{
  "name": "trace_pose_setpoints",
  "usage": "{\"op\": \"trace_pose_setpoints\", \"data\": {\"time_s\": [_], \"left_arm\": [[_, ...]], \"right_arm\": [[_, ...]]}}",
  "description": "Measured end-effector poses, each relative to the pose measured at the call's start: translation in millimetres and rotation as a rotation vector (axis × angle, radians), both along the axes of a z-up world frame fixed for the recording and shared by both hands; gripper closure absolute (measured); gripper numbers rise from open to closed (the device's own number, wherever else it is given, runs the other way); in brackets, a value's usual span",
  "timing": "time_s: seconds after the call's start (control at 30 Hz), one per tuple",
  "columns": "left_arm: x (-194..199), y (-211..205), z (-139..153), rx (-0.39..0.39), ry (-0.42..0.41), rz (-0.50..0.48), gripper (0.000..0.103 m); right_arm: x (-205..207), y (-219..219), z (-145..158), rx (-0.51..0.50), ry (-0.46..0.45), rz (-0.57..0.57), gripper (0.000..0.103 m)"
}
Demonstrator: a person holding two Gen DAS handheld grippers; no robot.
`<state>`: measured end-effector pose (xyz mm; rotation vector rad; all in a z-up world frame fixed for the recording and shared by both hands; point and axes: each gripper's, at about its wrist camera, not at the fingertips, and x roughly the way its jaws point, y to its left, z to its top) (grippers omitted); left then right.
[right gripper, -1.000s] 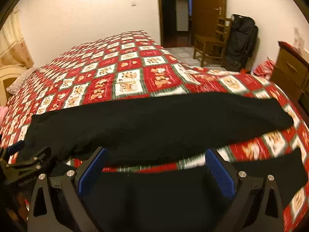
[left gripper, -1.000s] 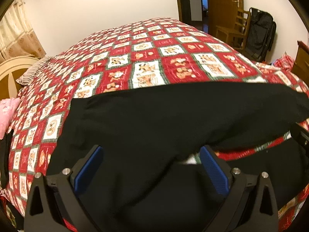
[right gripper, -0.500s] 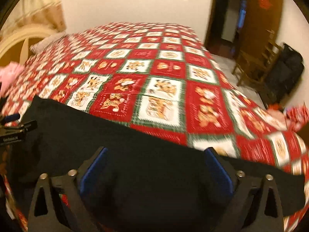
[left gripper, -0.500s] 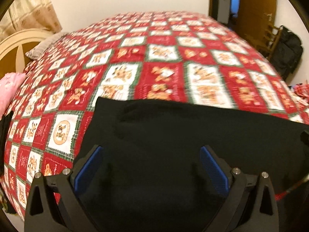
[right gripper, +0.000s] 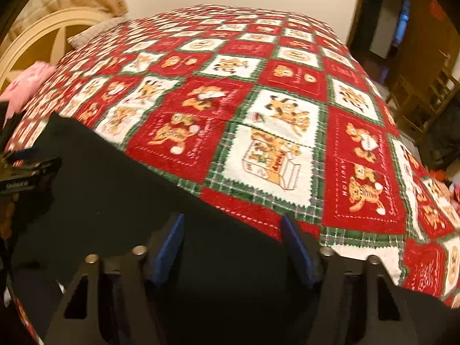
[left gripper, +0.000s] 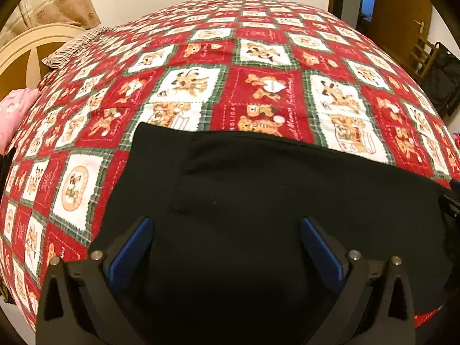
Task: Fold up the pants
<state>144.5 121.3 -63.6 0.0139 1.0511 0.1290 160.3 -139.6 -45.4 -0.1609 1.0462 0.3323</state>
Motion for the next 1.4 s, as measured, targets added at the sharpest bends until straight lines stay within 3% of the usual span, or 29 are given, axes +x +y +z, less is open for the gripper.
{"op": "trace_pose_setpoints", "data": {"time_s": [0.03,0.1,0.2,0.4,0.47,0.57,0.73,0.87,1.13,1.17,1.23,1.27,1.3,1.4], "left_arm": [[0,-1,0,0.008,-0.002,-0.001,0.000],[1,-2,0,0.017,-0.006,-0.003,0.000],[1,0,0,0.014,-0.011,-0.001,0.000],[-2,5,7,-0.023,0.037,-0.012,0.000],[-7,10,14,-0.070,0.047,-0.011,0.000],[-14,23,29,-0.200,0.039,-0.002,0.000],[-7,24,49,-0.310,0.027,0.021,0.000],[1,11,56,-0.297,0.042,0.006,0.000],[32,-23,40,-0.258,0.161,0.015,0.000],[35,-26,36,-0.236,0.172,0.026,0.003],[38,-30,28,-0.210,0.187,0.030,0.020],[38,-29,25,-0.209,0.197,0.027,0.033],[38,-28,22,-0.217,0.209,0.026,0.048],[32,-9,18,-0.314,0.180,0.055,0.079]], "right_arm": [[-2,2,1,-0.002,0.002,0.012,0.058],[-5,9,4,-0.015,0.003,0.039,0.084],[-13,18,9,-0.058,-0.018,0.042,0.095],[-50,21,40,-0.030,-0.125,0.049,0.097],[-66,22,49,-0.016,-0.157,0.066,0.097],[-95,28,58,0.004,-0.198,0.102,0.097],[-137,44,57,-0.009,-0.253,0.154,0.097],[-153,56,46,-0.071,-0.290,0.189,0.097],[-160,50,45,-0.033,-0.307,0.187,0.097],[-162,49,45,-0.034,-0.311,0.184,0.097],[-162,47,47,-0.027,-0.312,0.173,0.097],[-161,45,48,-0.021,-0.312,0.165,0.097],[-160,44,50,-0.015,-0.314,0.157,0.097],[-161,42,56,0.002,-0.322,0.138,0.097]]}}
